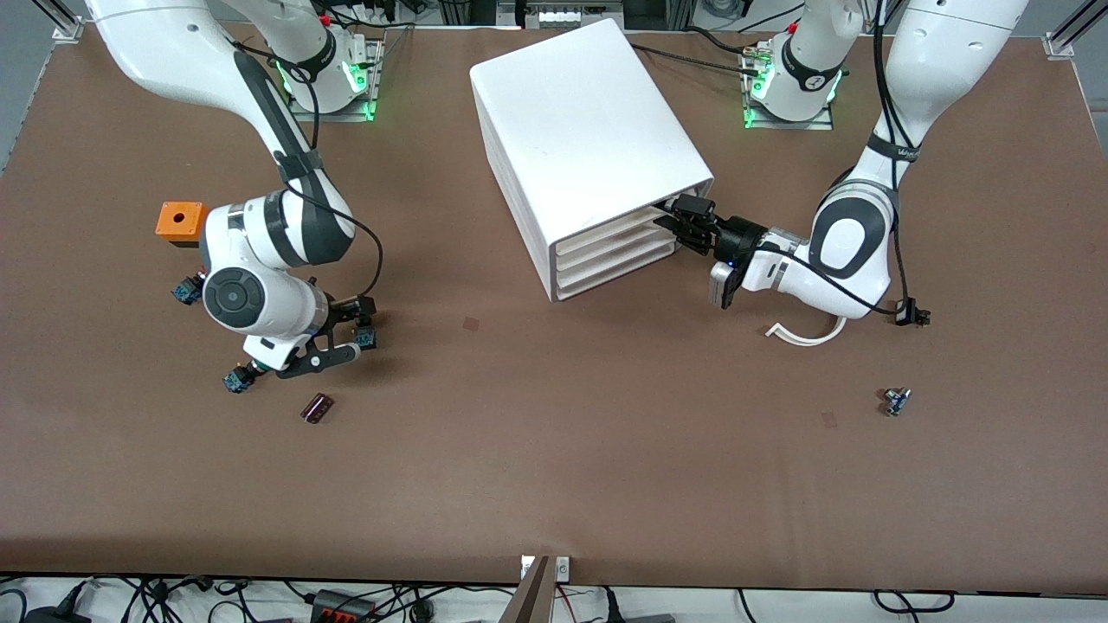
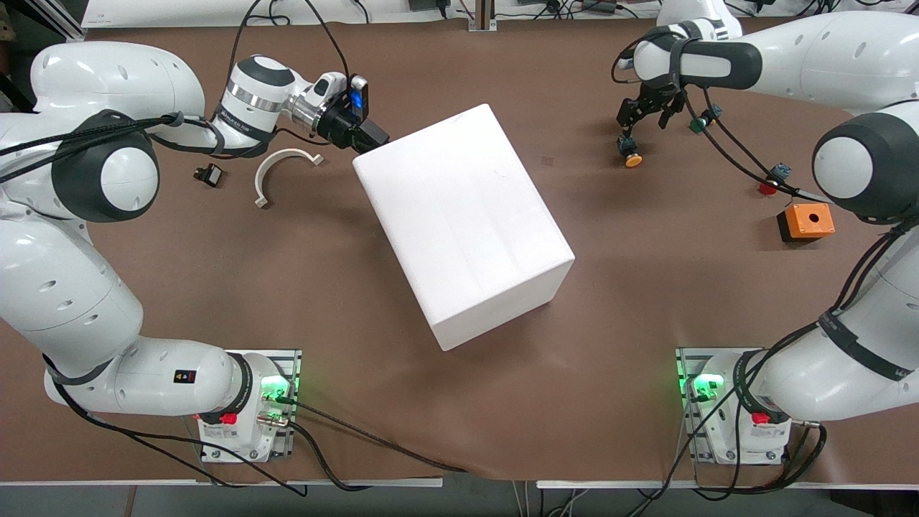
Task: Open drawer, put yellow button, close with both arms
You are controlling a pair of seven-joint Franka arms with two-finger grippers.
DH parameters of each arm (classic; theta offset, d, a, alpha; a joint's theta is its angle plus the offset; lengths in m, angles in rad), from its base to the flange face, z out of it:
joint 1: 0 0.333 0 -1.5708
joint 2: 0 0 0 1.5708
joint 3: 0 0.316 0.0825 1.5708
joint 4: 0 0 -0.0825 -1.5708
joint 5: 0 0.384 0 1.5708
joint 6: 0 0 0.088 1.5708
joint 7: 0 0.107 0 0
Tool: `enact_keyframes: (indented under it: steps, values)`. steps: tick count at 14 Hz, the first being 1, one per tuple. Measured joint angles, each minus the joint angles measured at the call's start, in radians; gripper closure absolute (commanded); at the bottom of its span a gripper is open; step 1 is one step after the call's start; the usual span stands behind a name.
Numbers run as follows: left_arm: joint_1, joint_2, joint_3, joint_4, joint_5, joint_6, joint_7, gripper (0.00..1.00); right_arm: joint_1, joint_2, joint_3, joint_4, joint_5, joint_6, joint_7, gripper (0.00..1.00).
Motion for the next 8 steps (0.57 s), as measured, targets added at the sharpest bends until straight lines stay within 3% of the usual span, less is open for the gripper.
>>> enact_keyframes:
  steps: [2,8]
  values:
    - [0.0,0.0,-0.001,0.0,0.0,0.002,0.004,0.99,0.003,0.03,0.0,0.0,0.0,0.03,0.001,0.0]
    - [0.011,0.03,0.001,0.025,-0.001,0.0,0.05,0.99,0.013,0.083,0.0,0.0,0.0,0.06,0.005,0.0]
